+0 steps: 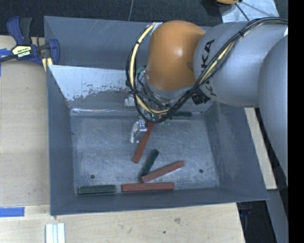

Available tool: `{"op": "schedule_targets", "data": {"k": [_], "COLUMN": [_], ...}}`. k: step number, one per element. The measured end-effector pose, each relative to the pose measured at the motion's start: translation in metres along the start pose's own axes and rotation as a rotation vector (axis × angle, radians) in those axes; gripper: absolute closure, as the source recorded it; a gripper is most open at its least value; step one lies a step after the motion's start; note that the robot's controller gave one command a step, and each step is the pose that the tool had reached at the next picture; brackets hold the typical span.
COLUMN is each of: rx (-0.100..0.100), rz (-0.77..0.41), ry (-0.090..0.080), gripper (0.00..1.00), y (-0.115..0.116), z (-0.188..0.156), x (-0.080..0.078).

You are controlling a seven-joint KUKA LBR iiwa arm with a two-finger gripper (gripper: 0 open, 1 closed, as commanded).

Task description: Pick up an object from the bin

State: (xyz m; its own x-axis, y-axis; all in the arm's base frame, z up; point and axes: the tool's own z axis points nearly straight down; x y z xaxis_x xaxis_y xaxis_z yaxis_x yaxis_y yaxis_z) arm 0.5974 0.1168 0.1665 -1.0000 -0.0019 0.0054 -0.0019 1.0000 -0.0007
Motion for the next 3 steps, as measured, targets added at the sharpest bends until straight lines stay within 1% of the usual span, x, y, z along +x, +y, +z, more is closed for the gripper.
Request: {"op": "schedule_targets", "data": {"k": [1,2,3], "rx": [-0.002,-0.002,0.0], "rz": [0.002,-0.067,-0.252], "ry": [-0.008,-0.014,-0.006], "gripper": [0.0,0.0,0.0], "y": [0.0,-0.027,-0.077], "z": [-0.005,0.034,0.063], "x": [-0.002,0.015,0.018]}}
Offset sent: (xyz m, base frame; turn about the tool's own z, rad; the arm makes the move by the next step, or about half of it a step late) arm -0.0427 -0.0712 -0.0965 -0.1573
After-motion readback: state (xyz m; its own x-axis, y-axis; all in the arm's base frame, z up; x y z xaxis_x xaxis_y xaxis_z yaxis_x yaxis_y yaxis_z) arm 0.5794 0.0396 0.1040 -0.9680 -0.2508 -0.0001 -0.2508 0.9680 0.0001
